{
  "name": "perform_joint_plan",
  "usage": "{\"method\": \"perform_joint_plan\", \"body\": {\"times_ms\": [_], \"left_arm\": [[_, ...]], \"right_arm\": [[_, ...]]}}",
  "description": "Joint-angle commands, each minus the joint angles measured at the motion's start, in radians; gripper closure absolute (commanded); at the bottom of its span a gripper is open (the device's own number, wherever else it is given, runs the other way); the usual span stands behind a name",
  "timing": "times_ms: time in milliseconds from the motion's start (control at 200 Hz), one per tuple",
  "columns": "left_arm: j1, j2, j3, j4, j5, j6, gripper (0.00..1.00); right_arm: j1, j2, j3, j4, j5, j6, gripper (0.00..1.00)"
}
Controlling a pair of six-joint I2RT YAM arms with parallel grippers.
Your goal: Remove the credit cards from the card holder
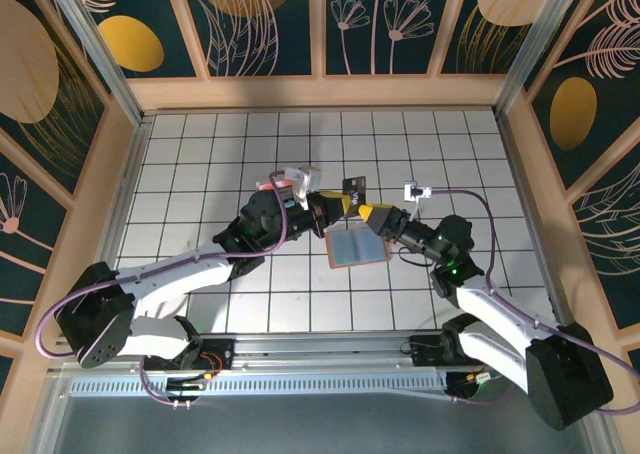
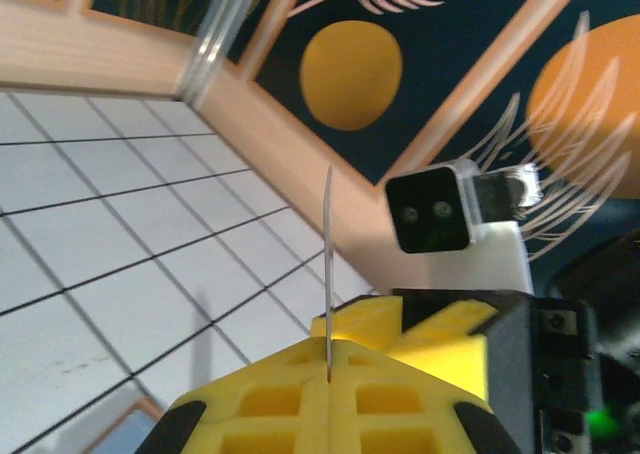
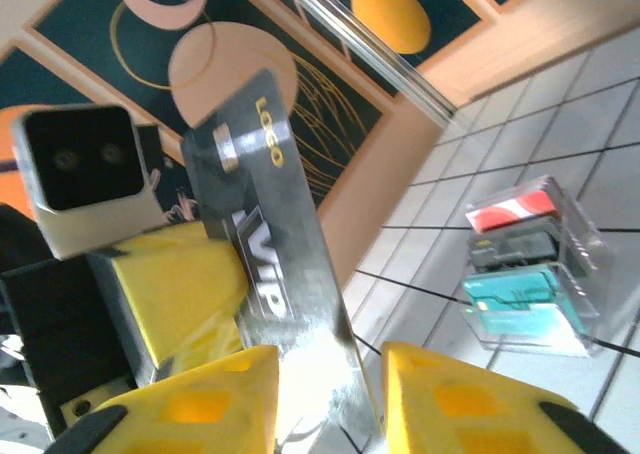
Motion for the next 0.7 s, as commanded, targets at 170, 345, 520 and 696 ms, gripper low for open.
{"method": "perform_joint_plan", "body": {"times_ms": [170,345,520,696], "left_arm": [[0.024,-0.034,0.176,-0.472,-0.279,0.377,1.0],[0.073,-0.013,0.222,-0.631,-0.351,0.538,1.0],[0.161,0.008,0.214,-0.69,-0.308,0.684,1.0],[0.239,0.054,0.222,-0.749,-0.244,0.865,1.0]], "right_arm": [[0.011,-0.134,0.083,-0.4,0.221,-0.163,0.58],[0.012,-0.195,0.102,-0.544,0.335,-0.197,0.56],[0.012,-0.244,0.106,-0.615,0.413,-0.203,0.54],[0.011,-0.285,0.122,-0.682,0.485,-0.21,0.53]]}}
